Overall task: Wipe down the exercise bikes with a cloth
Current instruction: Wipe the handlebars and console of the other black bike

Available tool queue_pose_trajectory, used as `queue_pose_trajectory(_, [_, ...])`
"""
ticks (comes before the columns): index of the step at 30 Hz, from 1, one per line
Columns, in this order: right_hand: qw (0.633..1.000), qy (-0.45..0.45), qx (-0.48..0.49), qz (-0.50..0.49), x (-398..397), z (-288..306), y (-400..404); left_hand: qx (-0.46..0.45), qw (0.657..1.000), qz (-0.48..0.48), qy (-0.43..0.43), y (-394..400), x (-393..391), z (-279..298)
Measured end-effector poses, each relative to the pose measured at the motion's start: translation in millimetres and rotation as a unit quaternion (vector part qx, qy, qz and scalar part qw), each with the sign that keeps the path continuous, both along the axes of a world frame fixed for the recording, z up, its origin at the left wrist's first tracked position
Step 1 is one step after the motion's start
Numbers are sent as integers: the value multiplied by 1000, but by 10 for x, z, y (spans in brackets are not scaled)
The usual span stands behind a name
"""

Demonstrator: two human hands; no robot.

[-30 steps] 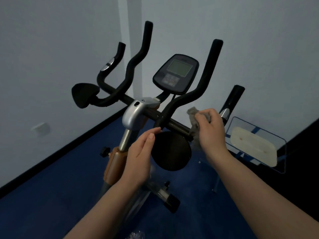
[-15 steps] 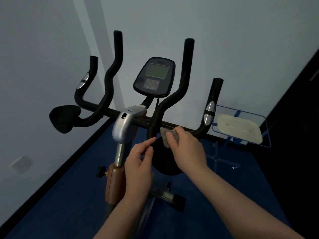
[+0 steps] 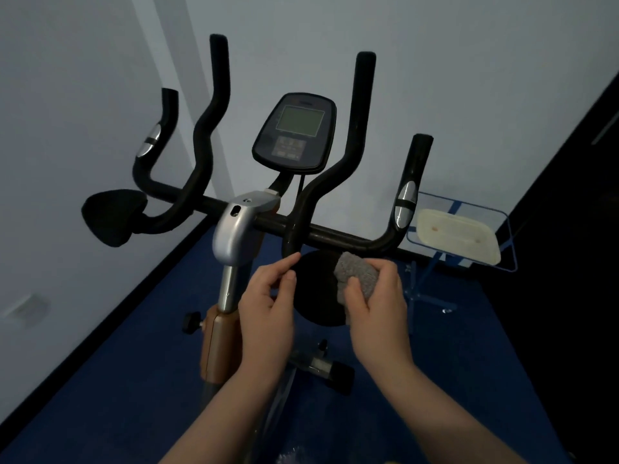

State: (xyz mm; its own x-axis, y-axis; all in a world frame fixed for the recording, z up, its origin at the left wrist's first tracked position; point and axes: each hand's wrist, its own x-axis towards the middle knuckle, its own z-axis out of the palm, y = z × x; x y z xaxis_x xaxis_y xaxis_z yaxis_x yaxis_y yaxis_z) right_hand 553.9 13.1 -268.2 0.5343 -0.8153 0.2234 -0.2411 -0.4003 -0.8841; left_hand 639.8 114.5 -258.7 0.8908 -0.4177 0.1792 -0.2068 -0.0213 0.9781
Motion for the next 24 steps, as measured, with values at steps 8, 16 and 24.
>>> queue_pose_trajectory(8, [994,-40,-102,23,-261,275,-341,28,997,68,0,-68,-29,62])
queue_pose_trajectory(16, [965,55,-224,126,321,538,-998,72,978,128,-149,-594,23,84])
queue_pose_trajectory(24, [896,228,-202,323,751,298,-1094,210,918,229,-246,-696,59,-24])
